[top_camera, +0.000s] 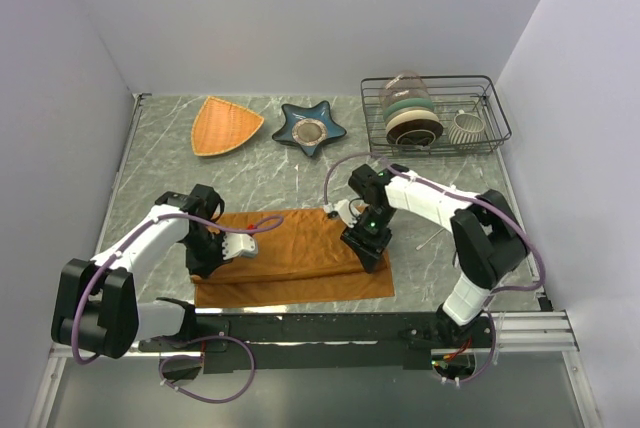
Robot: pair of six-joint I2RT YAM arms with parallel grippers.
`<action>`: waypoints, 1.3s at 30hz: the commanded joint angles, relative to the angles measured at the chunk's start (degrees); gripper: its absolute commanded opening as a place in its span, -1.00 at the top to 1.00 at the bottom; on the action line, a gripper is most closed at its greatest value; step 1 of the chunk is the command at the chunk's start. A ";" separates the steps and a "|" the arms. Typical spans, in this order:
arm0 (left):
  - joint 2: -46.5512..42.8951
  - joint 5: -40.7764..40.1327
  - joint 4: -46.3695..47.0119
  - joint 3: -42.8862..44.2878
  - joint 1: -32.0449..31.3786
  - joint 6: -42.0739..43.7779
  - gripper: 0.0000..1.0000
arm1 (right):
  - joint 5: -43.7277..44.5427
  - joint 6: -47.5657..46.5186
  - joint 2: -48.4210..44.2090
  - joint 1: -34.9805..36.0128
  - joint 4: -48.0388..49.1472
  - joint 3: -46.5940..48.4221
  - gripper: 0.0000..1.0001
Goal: Fold the napkin into a case and place the utensils inside
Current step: Fold and flatten the napkin at the center of the board.
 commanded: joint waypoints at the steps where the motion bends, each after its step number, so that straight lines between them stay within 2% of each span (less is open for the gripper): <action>1: -1.43 -0.01 -0.66 -0.47 -0.31 1.96 0.99 | 2.78 -1.18 -4.59 -0.47 -0.90 3.28 -0.21; 8: -1.17 0.08 -0.49 -0.38 -0.39 1.78 0.98 | 3.76 -1.54 -0.47 -0.55 1.04 4.69 -0.37; 12: -1.52 0.08 -0.22 -0.56 -0.39 1.70 0.99 | 6.31 -2.24 1.38 -0.55 3.41 2.33 -0.53; 17: -1.78 0.08 -0.13 -0.56 -0.39 1.61 0.99 | 6.49 -2.51 2.26 -0.55 4.38 0.74 -0.50; 22: -2.66 0.43 -0.75 -0.38 -0.39 1.87 0.99 | 4.38 -3.29 0.86 -0.47 2.19 0.38 -0.03; 23: -2.92 0.69 -1.01 -0.30 -0.39 2.04 0.99 | 4.20 -3.56 0.68 -0.55 2.01 0.12 0.14; 25: -3.54 0.96 -1.36 -0.03 -0.39 2.13 0.98 | 3.67 -3.65 -0.28 -0.55 1.57 -0.58 0.33; 26: -3.72 1.39 -1.97 0.06 -0.39 2.13 0.99 | 3.59 -3.65 -0.46 -0.47 1.48 -0.85 0.48; 32: -5.03 2.10 -4.70 1.20 -0.39 2.40 0.98 | 2.09 -3.56 -2.13 -0.38 -0.36 -1.11 1.00; 39: -6.79 3.76 -7.51 2.16 -0.48 2.75 0.98 | 1.83 -4.00 -4.15 -0.38 -1.68 -2.25 1.00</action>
